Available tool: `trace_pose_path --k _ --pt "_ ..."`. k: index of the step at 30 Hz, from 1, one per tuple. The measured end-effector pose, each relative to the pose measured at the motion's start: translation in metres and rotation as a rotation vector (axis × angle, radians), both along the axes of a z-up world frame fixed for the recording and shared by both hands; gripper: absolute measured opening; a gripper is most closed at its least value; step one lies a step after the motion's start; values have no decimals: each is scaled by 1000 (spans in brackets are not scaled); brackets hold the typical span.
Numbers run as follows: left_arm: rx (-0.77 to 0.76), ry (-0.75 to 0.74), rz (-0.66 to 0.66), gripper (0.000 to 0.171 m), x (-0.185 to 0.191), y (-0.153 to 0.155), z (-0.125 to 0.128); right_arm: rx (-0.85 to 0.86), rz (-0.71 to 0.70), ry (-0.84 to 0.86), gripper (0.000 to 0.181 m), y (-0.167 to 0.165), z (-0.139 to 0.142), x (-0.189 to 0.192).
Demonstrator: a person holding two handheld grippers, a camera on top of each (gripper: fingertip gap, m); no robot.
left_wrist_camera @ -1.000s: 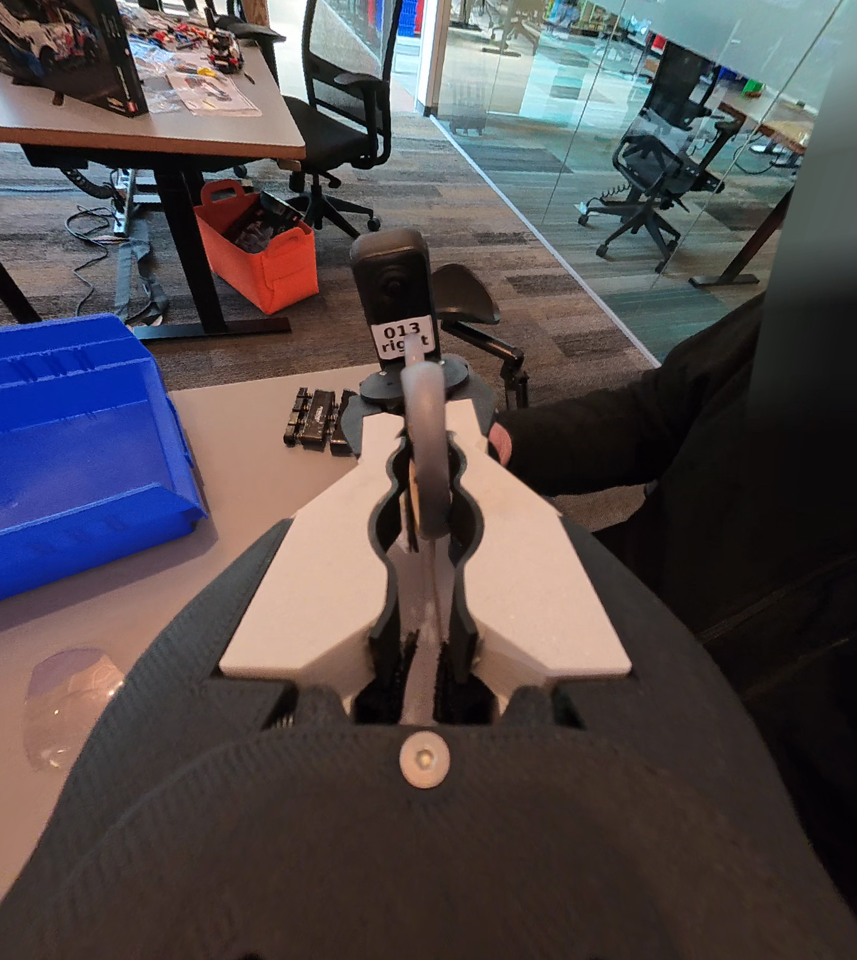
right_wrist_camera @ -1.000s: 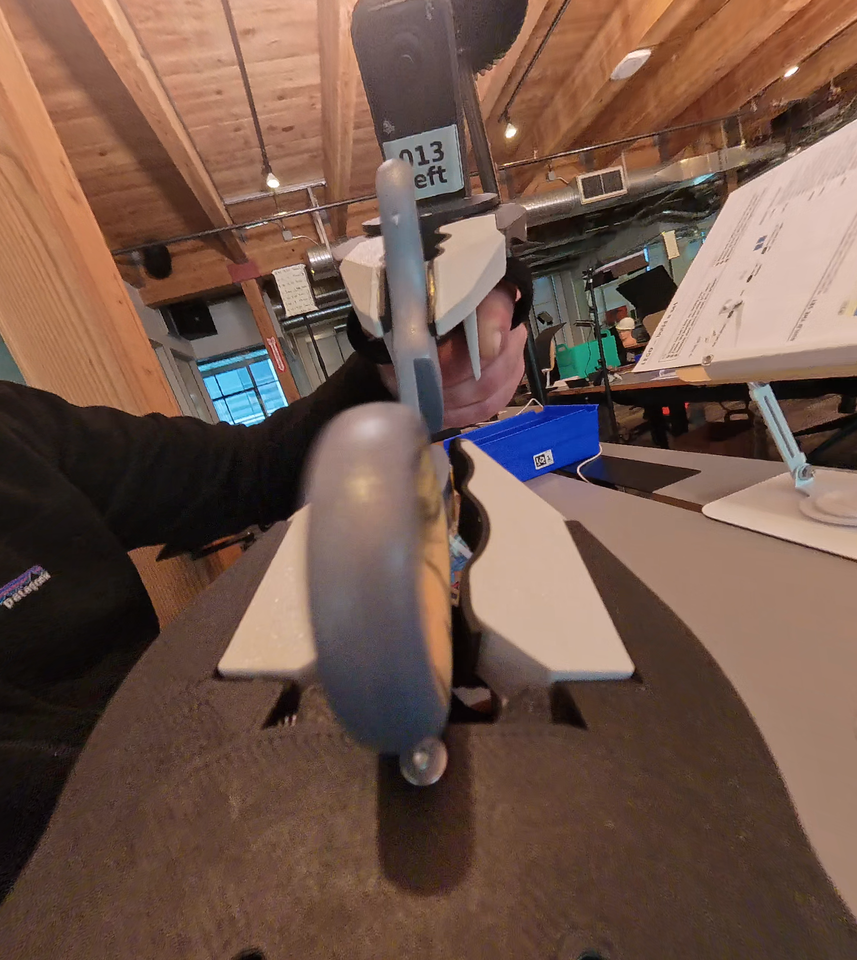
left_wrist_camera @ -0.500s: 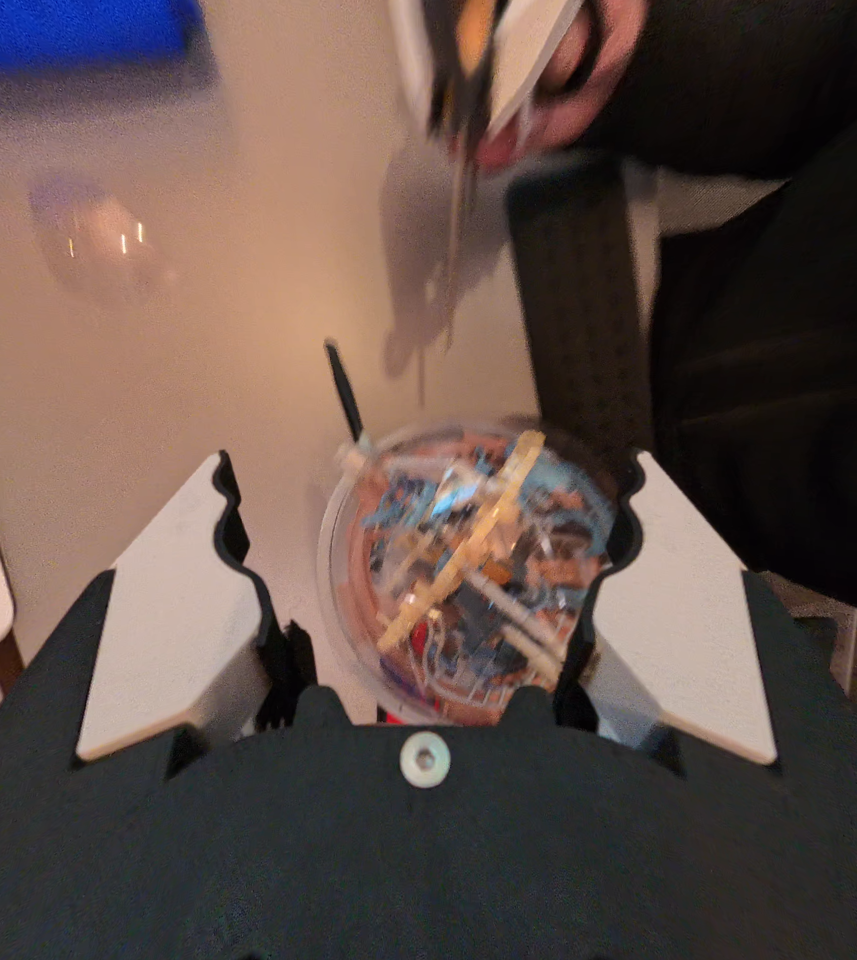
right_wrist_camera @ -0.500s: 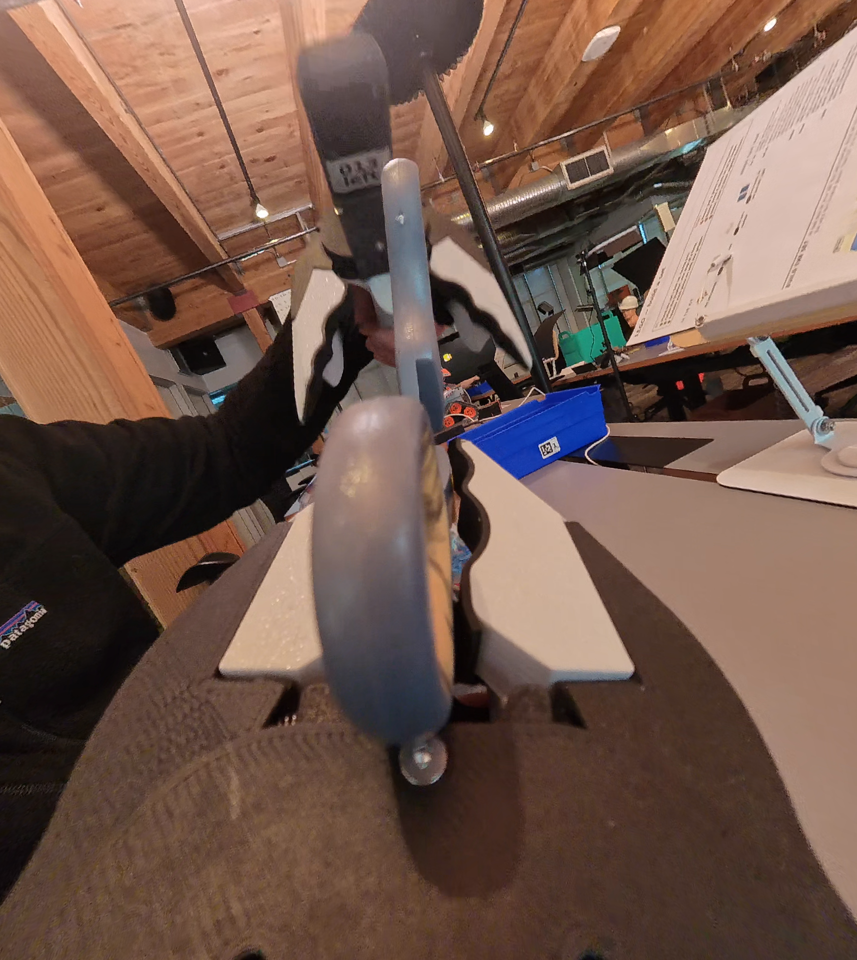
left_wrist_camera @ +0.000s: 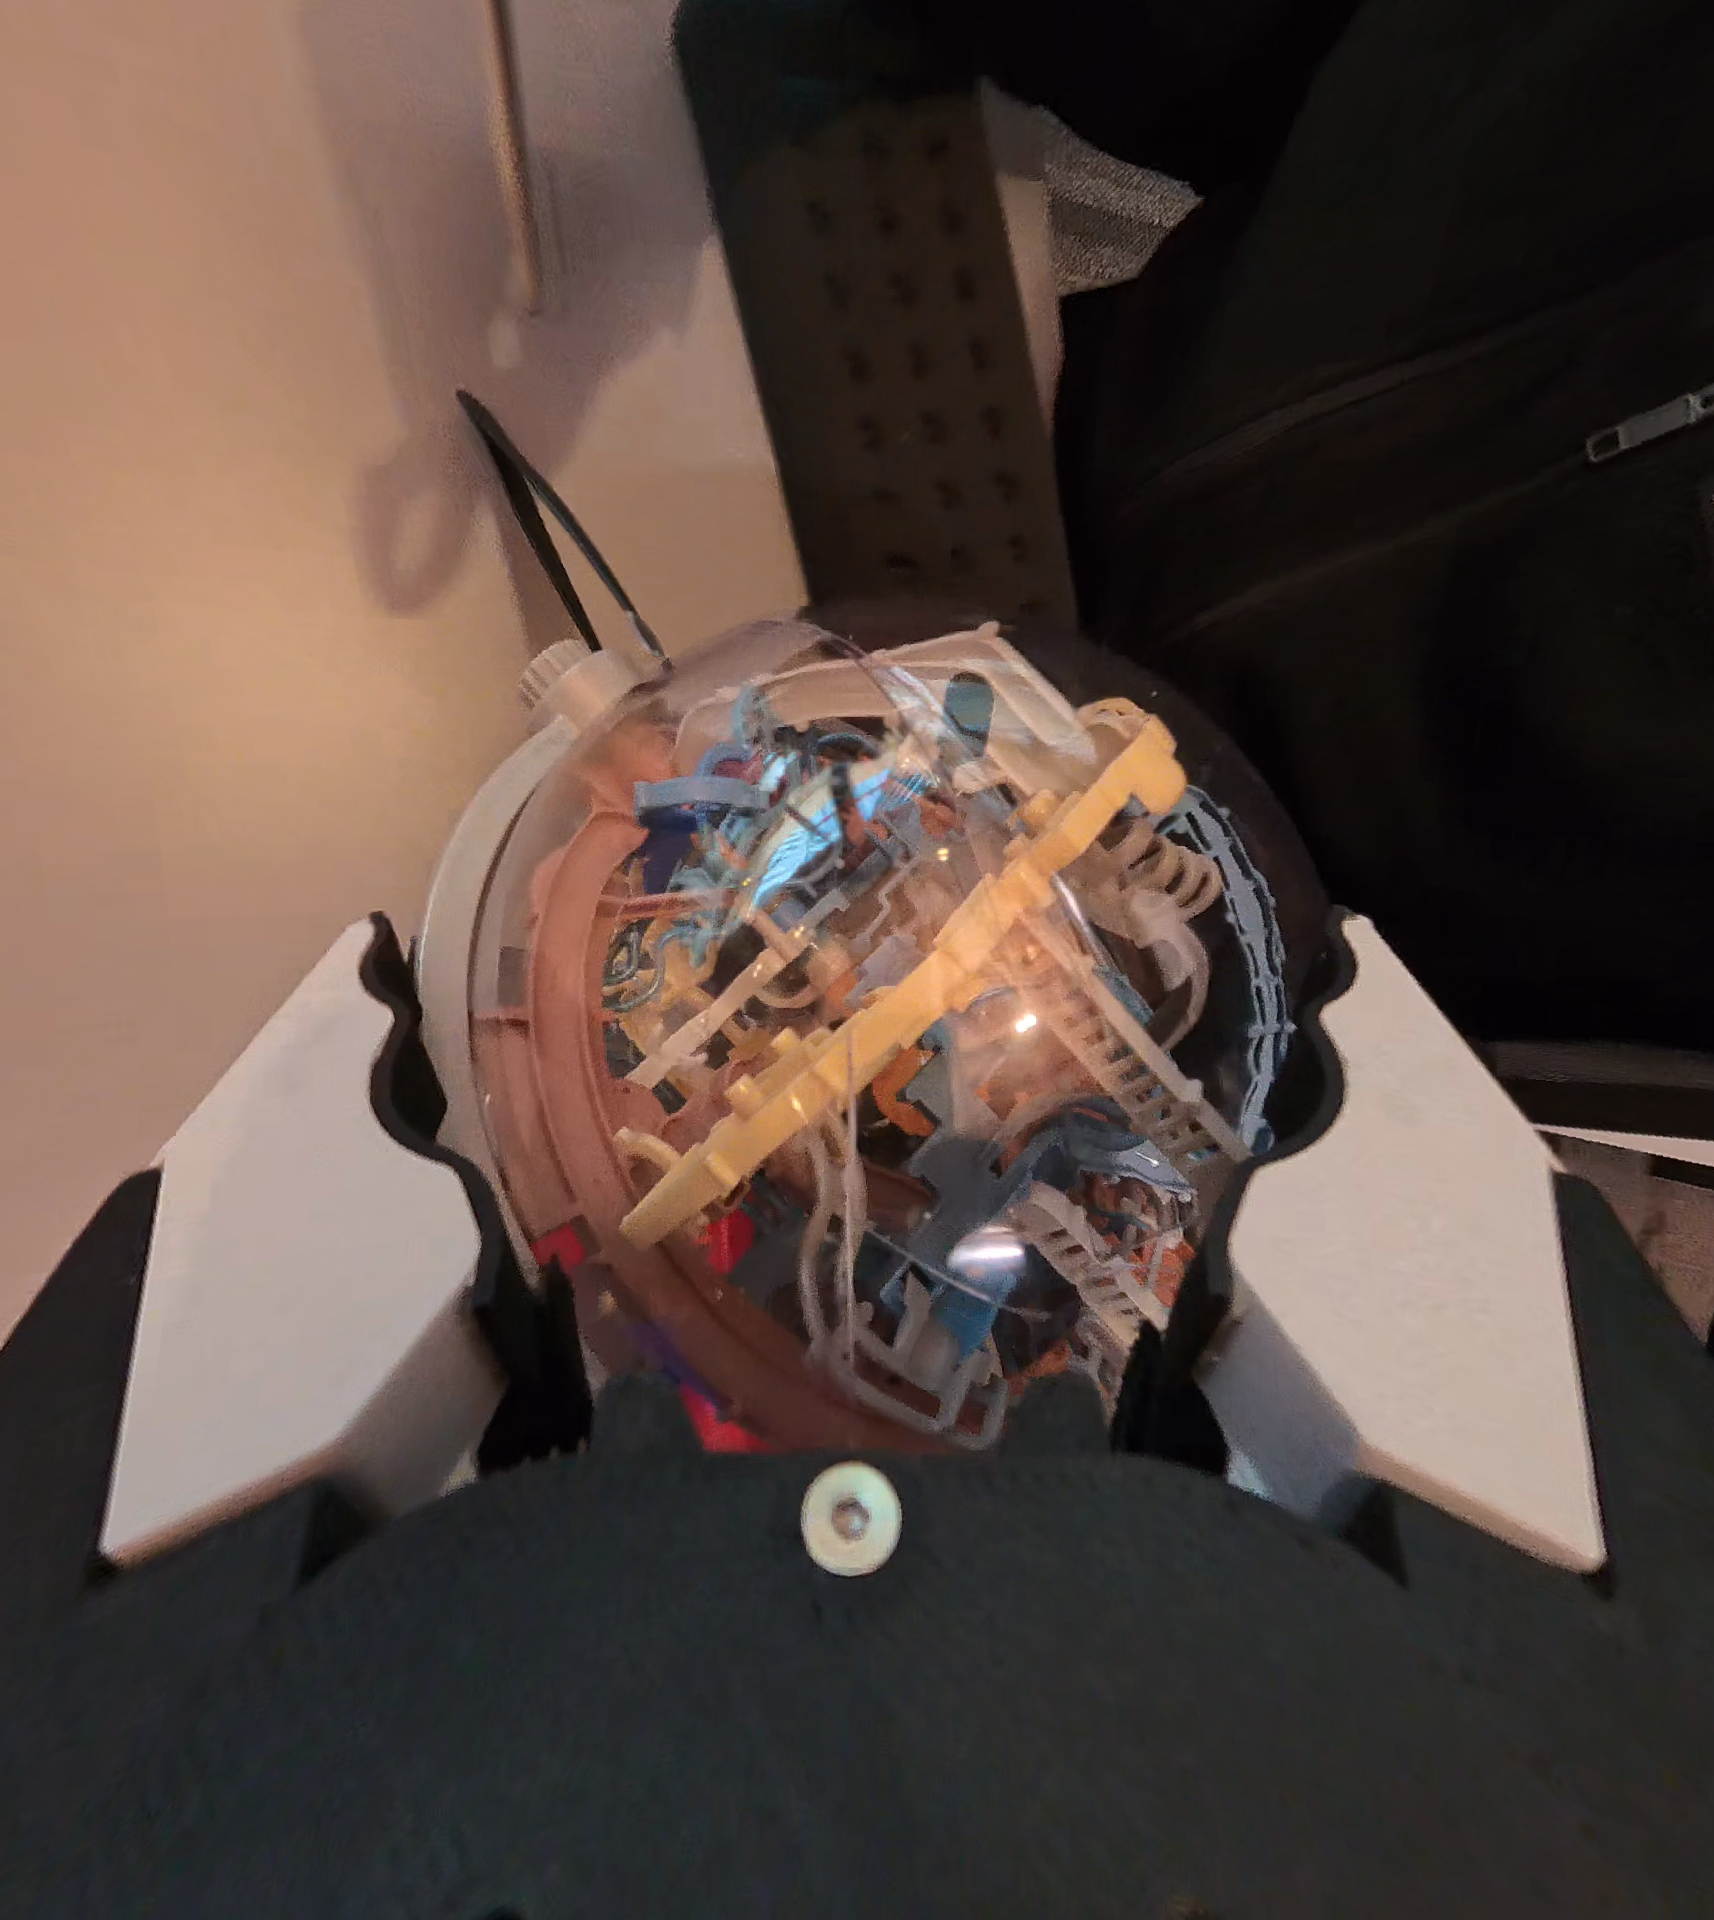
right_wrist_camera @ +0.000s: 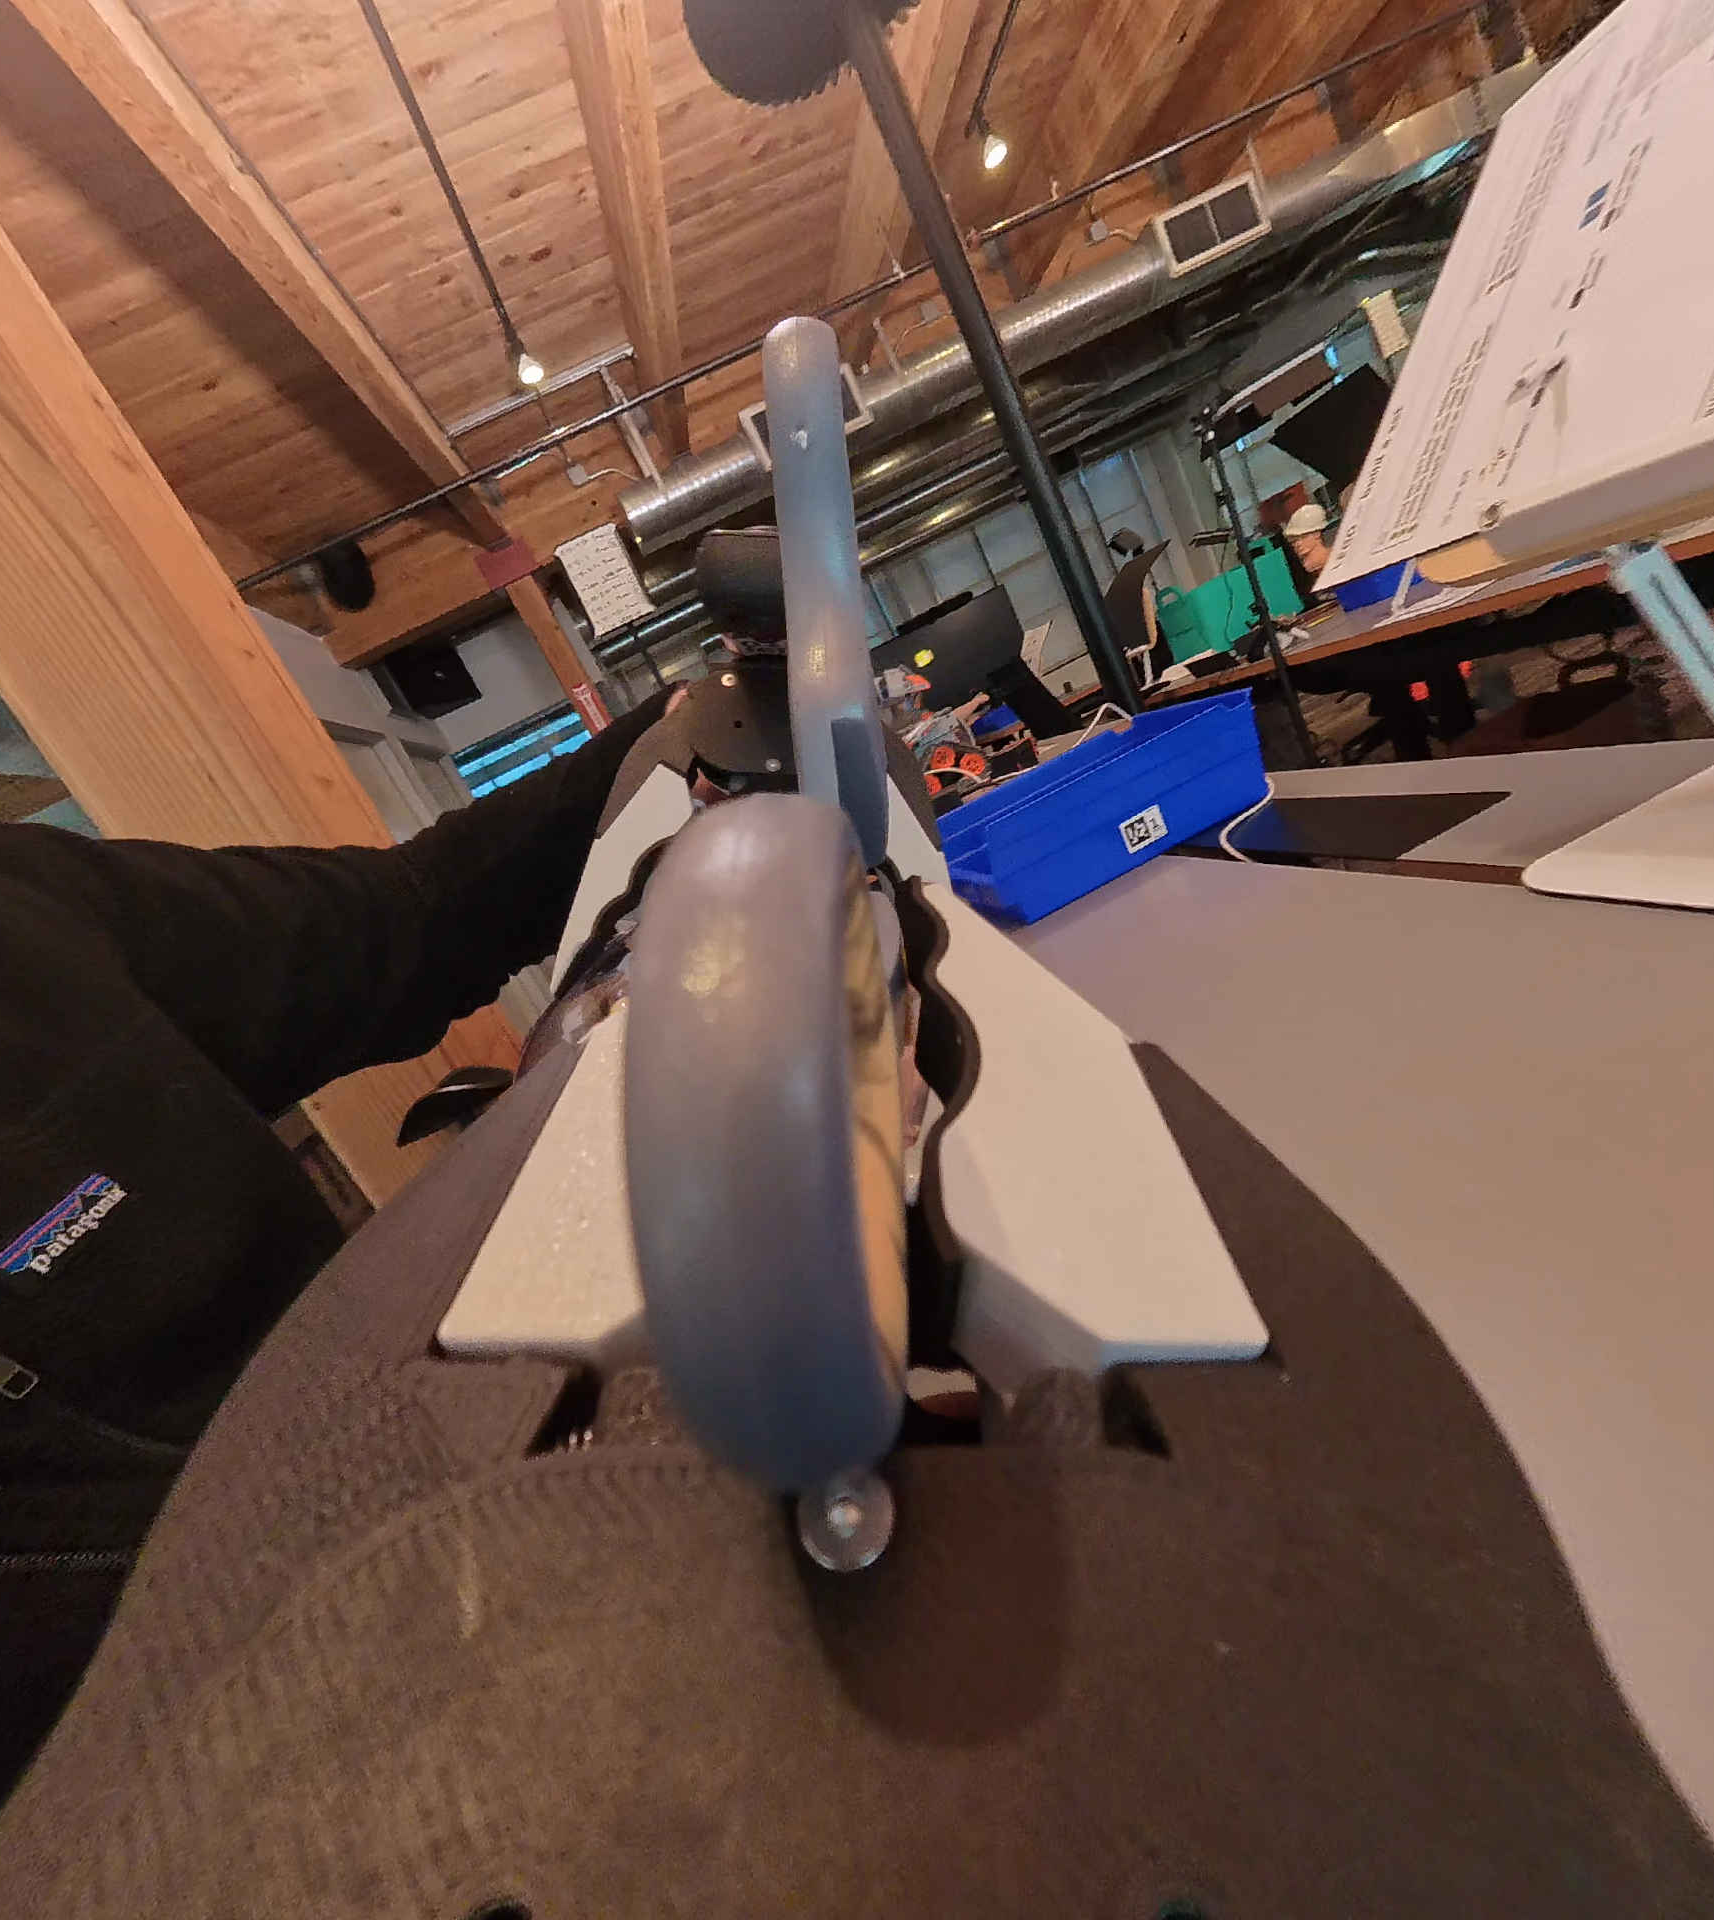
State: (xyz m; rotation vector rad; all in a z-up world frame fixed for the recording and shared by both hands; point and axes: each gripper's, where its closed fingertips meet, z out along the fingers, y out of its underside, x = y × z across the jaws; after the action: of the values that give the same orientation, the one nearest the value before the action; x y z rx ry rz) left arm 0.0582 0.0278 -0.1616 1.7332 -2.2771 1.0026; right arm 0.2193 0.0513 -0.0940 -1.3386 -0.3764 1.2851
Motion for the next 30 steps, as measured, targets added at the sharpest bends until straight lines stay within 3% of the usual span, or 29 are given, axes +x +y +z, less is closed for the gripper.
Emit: trace_pose_path --k 1,9,16,20,30 --pt "-2 -22 8 158 -5 -6 1 -6 10 -6 13 -1 -1 -4" --pt "93 -252 188 156 -36 -7 16 -12 82 -20 13 -19 2 -43" --pt "16 -428 366 157 -49 1 20 -12 35 -119 13 -25 -3 -88" --pt "12 -504 448 157 -53 3 22 -39 -33 -167 13 -15 -14 -95" --pt "51 -513 502 153 -48 5 19 -8 -91 -304 15 -14 -11 -110"
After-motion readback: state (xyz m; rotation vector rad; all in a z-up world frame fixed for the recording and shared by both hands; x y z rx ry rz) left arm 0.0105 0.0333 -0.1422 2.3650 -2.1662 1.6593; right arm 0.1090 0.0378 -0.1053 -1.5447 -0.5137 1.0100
